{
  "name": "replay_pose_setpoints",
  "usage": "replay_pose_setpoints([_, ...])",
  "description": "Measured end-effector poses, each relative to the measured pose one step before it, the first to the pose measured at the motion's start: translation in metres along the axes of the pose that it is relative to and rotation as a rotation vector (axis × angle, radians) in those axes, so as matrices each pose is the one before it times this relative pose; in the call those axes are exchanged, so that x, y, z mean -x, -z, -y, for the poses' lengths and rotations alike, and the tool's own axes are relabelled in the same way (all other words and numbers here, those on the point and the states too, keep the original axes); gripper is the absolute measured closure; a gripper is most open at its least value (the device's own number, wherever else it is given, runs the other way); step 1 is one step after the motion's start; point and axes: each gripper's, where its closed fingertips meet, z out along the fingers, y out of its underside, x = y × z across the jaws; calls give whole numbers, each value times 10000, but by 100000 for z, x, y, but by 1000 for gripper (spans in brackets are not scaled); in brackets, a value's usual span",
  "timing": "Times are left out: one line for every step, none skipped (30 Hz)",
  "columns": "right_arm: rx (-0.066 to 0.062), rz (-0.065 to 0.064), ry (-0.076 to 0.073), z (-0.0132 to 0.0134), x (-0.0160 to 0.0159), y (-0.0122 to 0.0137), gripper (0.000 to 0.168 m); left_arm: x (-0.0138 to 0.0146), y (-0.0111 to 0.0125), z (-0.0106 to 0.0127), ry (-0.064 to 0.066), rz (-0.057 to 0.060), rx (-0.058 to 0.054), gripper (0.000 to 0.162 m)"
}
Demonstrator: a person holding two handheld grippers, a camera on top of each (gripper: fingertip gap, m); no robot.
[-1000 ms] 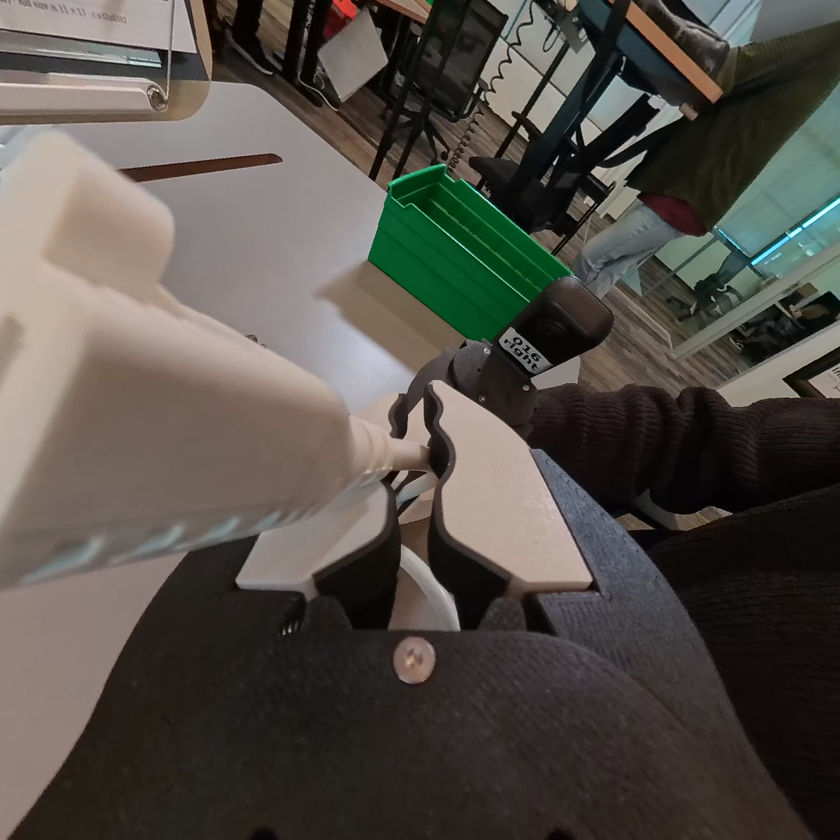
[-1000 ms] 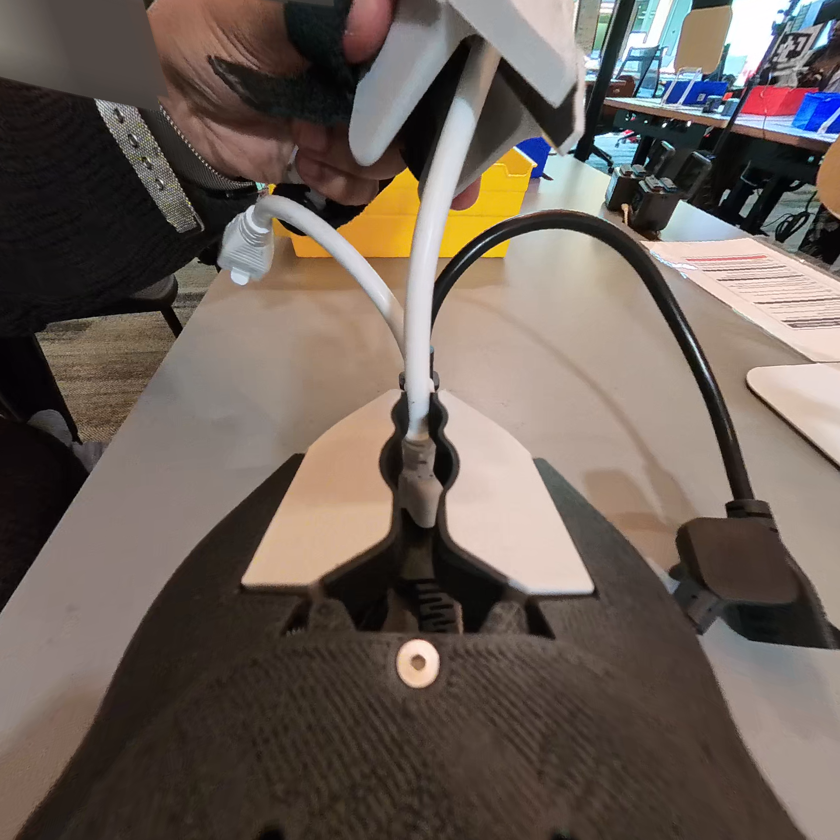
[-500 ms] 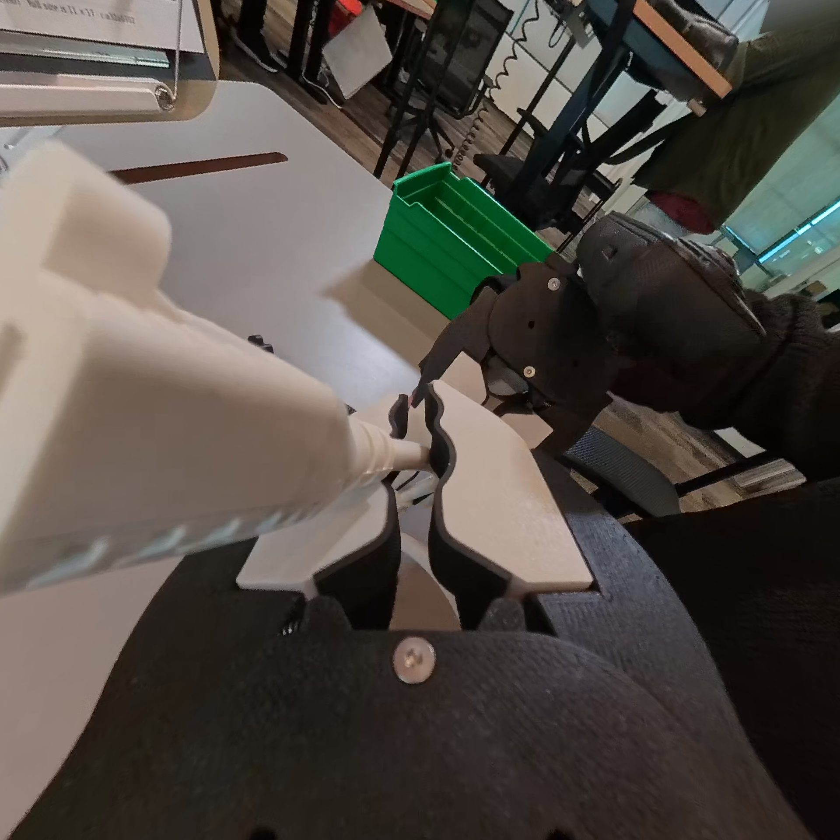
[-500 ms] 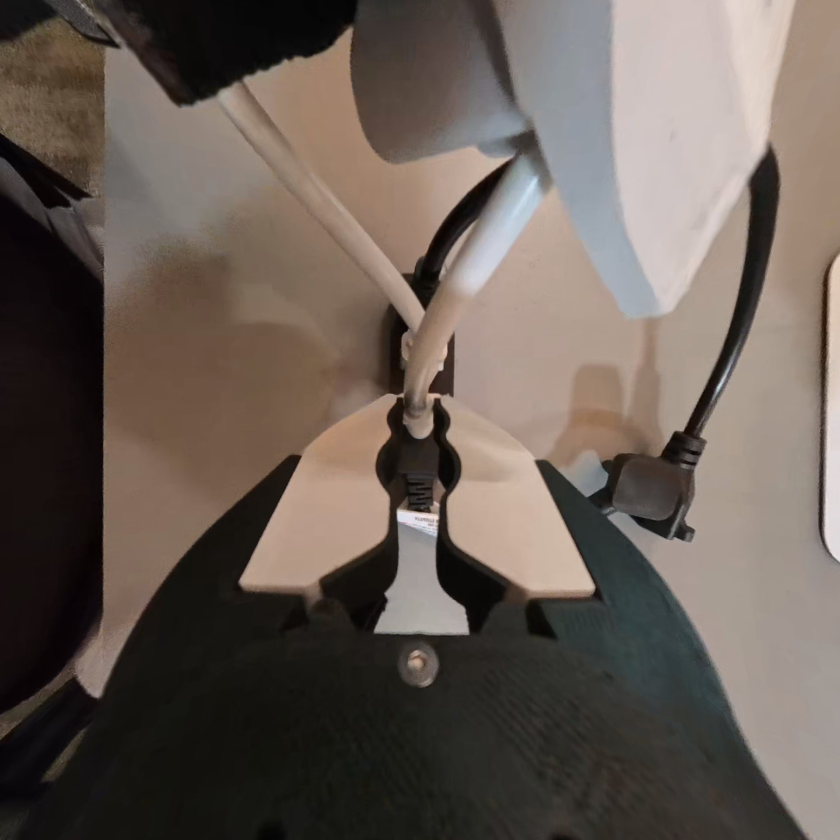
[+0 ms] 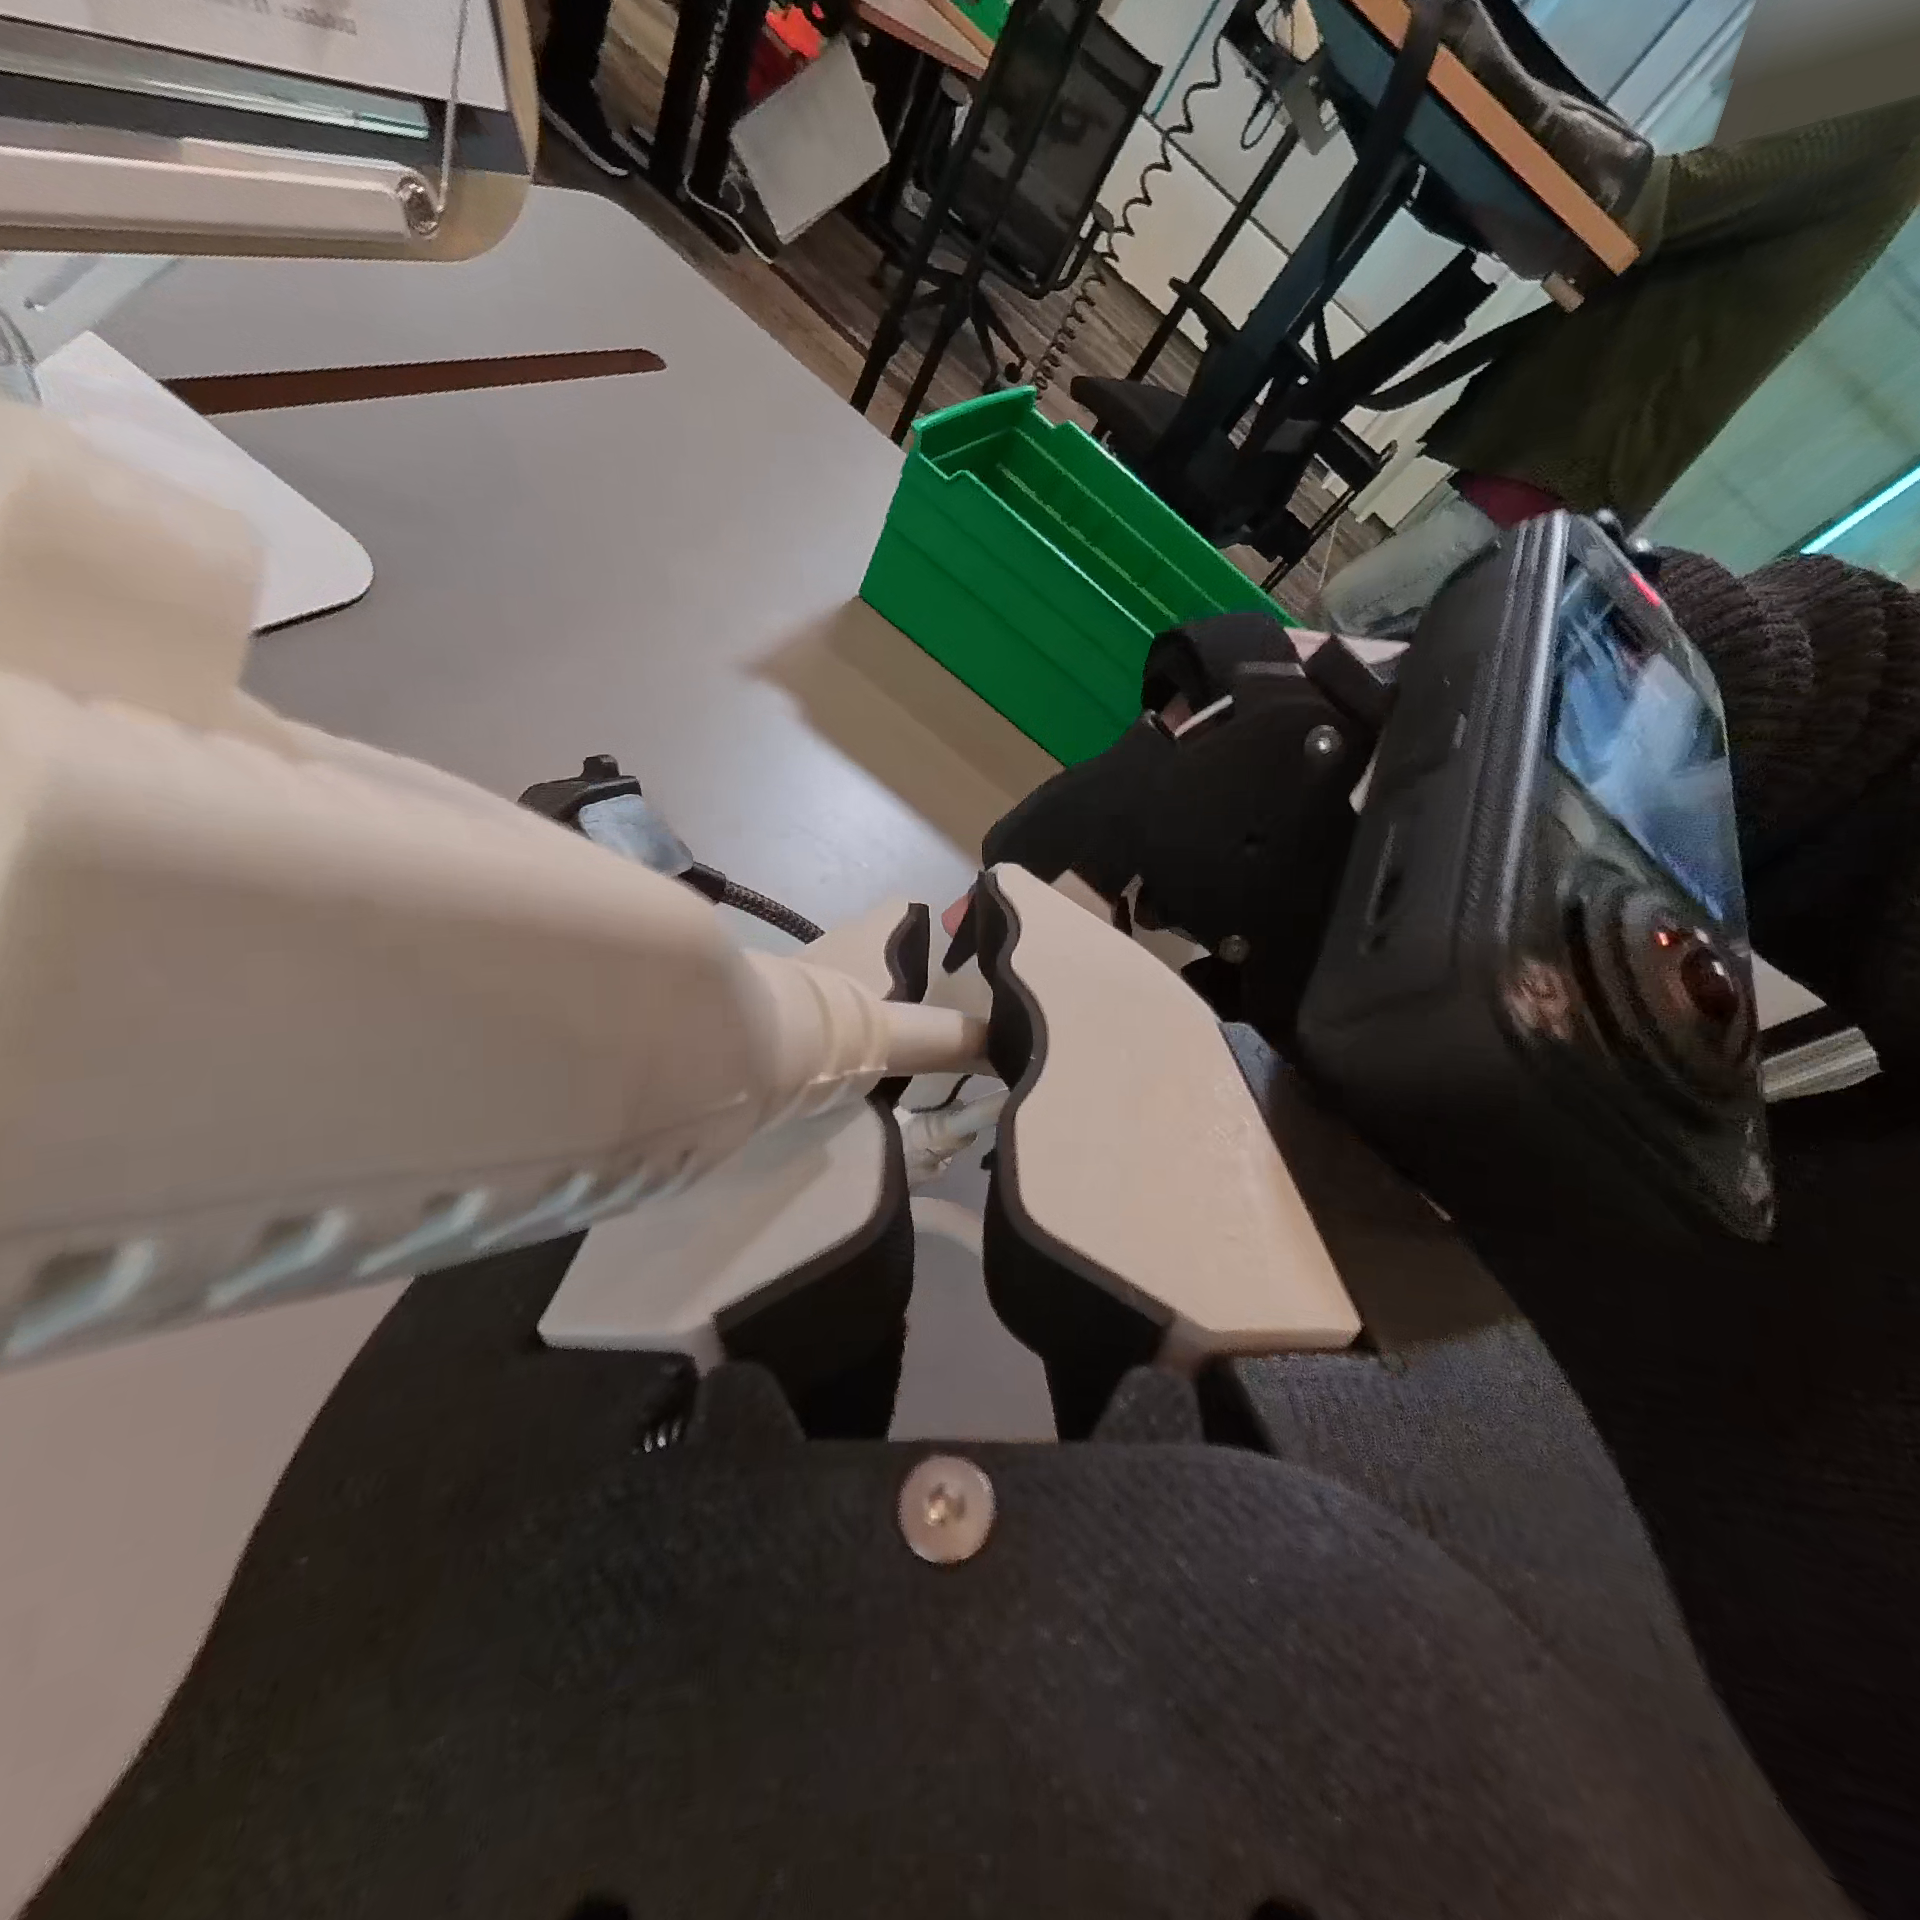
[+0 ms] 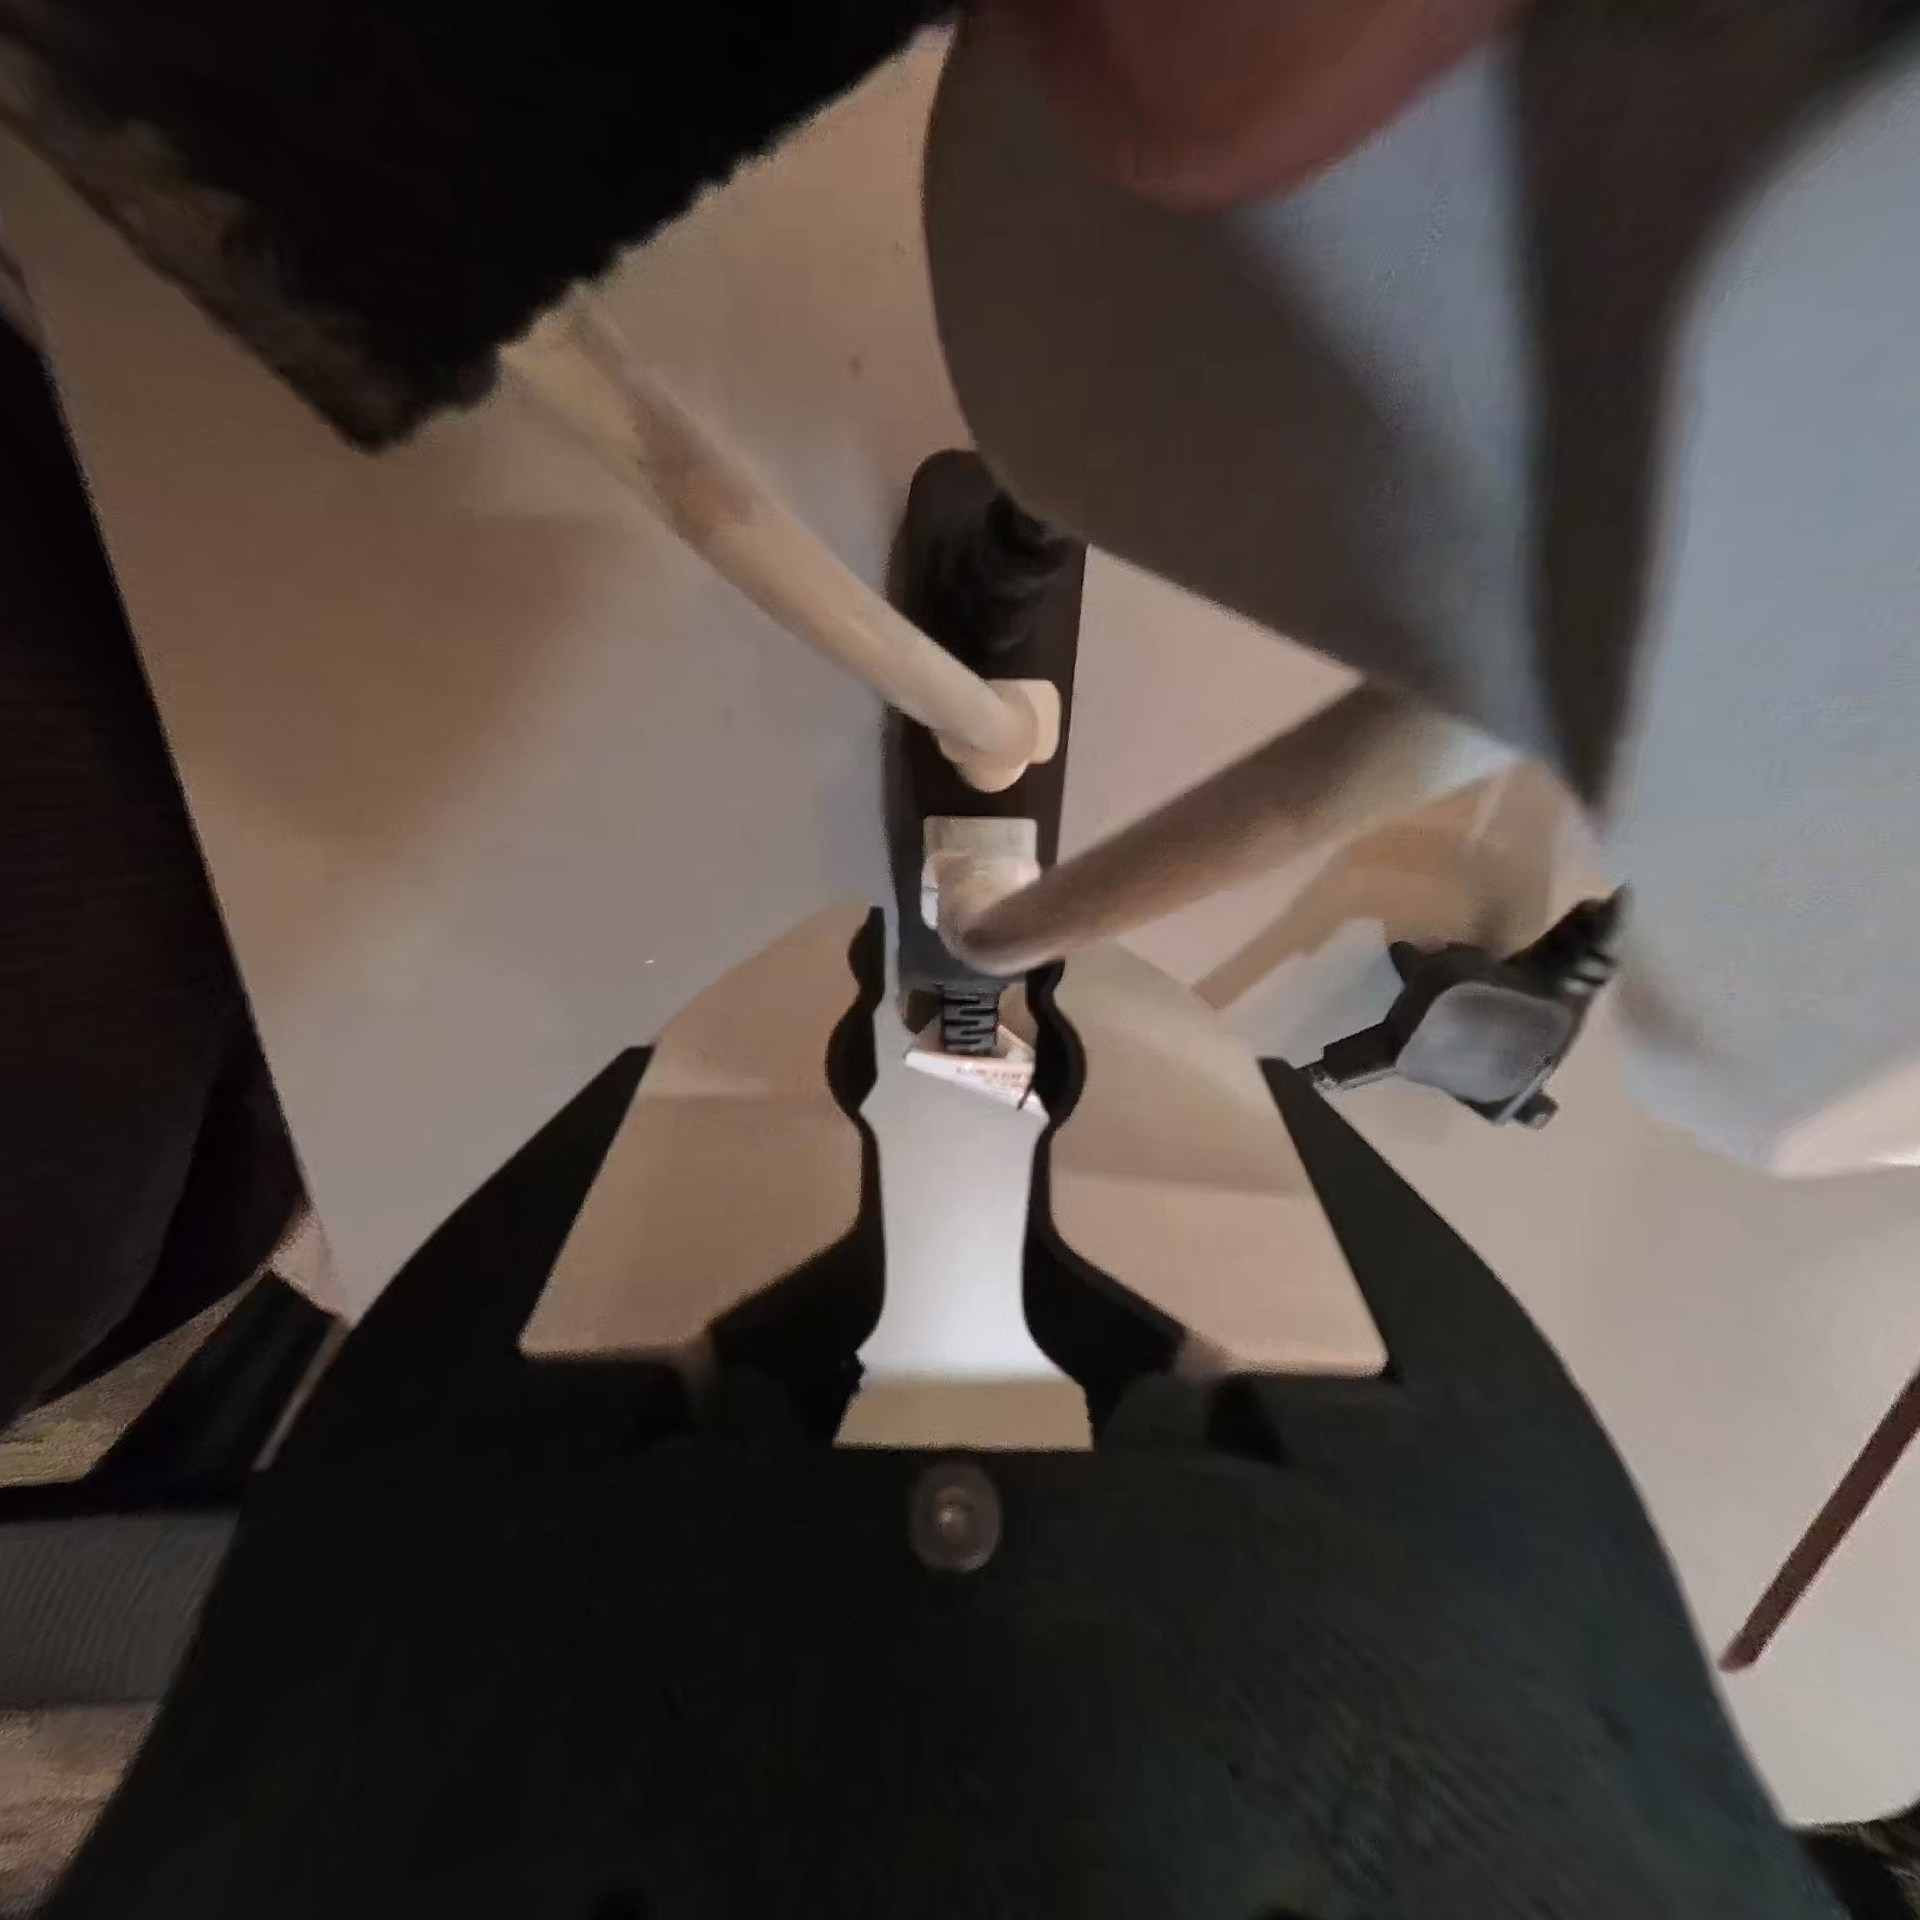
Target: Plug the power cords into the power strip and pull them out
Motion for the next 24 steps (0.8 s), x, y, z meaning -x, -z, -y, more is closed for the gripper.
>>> replay_pose_setpoints([-62,-194,201,173,-217,-221,148,54,9,10,21,-29,-20,150])
replay_pose_setpoints([9,-111,119,58,-163,-114,152,12,11,3,46,-35,-11,150])
replay_pose_setpoints([26,36,28,30,6,-17,152,63,40,20,27,7,-12,150])
replay_pose_setpoints([34,37,5,3,-8,10,152,53,33,-23,28,-10,4,150])
replay_pose_setpoints([19,35,4,9,3,-17,153,43,2,-8,32,-20,-19,150])
replay_pose_setpoints([14,42,4,-4,-8,-8,153,33,-9,12,34,-27,-23,150])
replay_pose_setpoints([4,51,-4,20,9,-17,153,41,-4,10,46,-32,-19,150])
replay_pose_setpoints([-13,47,-20,14,9,-64,153,76,5,-5,34,-12,-7,150])
replay_pose_setpoints([-35,24,-26,-1,-11,-142,153,55,8,8,41,-28,-17,150])
replay_pose_setpoints([-65,35,-35,11,9,-148,152,-1,21,-1,67,-53,-16,150])
replay_pose_setpoints([-64,58,-27,15,6,-16,152,-41,24,48,46,-44,-34,150])
replay_pose_setpoints([-15,19,25,-6,-13,14,152,5,3,-35,-2,36,27,150])
replay_pose_setpoints([-2,1,31,4,9,0,152,-8,18,-14,-35,36,15,150])
replay_pose_setpoints([19,3,-1,3,4,-2,152,38,16,-40,-1,18,29,150])
replay_pose_setpoints([29,10,-20,17,-5,-2,152,38,33,-15,44,-19,4,150])
replay_pose_setpoints([28,20,-22,18,-20,-4,153,58,34,12,49,-28,-21,150])
replay_pose_setpoints([24,23,-11,23,-13,-6,153,58,29,20,60,-21,-16,150])
replay_pose_setpoints([10,22,8,23,-18,-12,152,56,29,19,45,6,3,151])
replay_pose_setpoints([-2,8,8,21,-15,-6,152,24,25,-17,5,24,30,151])
replay_pose_setpoints([2,4,2,7,-7,-1,152,42,35,-32,12,35,35,151])
replay_pose_setpoints([6,14,8,20,-8,-2,153,28,30,-28,42,17,17,151])
replay_pose_setpoints([17,25,0,23,-19,-9,152,50,29,-3,68,-3,-10,151])
replay_pose_setpoints([33,32,-25,27,-33,-14,152,82,45,20,91,-14,-18,151])
replay_pose_setpoints([39,43,-37,37,-41,-24,153,132,49,30,87,-9,-23,151])
